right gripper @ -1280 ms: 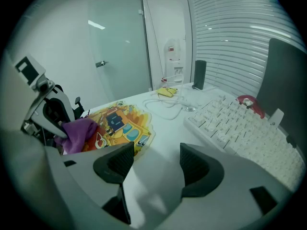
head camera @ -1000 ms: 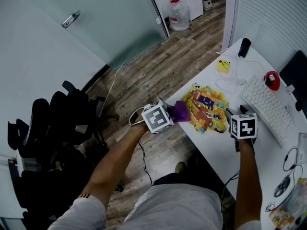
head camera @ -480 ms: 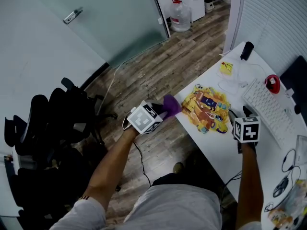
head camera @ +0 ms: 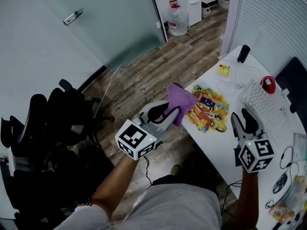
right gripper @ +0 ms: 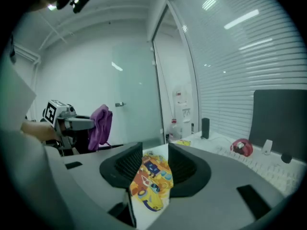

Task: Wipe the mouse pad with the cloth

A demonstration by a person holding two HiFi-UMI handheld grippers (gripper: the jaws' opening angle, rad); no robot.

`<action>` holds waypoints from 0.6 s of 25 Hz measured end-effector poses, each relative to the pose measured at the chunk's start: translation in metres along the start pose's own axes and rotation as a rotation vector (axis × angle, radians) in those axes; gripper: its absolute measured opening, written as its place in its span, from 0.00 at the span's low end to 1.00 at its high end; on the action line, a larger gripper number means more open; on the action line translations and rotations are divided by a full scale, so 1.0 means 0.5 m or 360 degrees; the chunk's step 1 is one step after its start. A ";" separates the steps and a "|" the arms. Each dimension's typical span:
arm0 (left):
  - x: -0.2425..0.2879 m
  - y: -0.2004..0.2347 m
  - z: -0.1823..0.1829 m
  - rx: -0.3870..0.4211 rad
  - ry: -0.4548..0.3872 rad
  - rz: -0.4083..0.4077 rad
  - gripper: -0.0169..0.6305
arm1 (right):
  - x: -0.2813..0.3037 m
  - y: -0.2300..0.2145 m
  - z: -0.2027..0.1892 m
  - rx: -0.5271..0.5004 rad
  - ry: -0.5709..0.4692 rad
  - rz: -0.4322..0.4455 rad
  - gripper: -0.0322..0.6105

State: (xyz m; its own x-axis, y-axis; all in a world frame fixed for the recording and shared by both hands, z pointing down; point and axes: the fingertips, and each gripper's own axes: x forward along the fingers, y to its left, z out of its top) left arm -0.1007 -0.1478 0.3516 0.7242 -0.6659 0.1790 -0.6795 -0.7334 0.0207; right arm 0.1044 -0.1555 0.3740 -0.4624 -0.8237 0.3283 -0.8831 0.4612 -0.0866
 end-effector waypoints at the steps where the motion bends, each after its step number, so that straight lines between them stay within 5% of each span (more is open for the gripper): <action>1: -0.008 -0.013 0.028 0.0001 -0.0090 -0.0002 0.15 | -0.018 0.018 0.024 -0.0006 -0.0071 0.0018 0.30; 9: -0.079 -0.096 0.172 0.0035 -0.0566 -0.0019 0.15 | -0.131 0.147 0.162 -0.0136 -0.0512 0.0096 0.14; 15: -0.120 -0.139 0.199 0.0082 -0.0621 -0.0063 0.15 | -0.181 0.223 0.199 -0.0207 -0.0650 0.0125 0.12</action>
State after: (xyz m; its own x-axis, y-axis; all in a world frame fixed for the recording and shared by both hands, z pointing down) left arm -0.0852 -0.0703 0.2417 0.7468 -0.6316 -0.2084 -0.6505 -0.7589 -0.0312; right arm 0.0399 -0.0624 0.2409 -0.5445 -0.8353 -0.0759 -0.8386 0.5439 0.0310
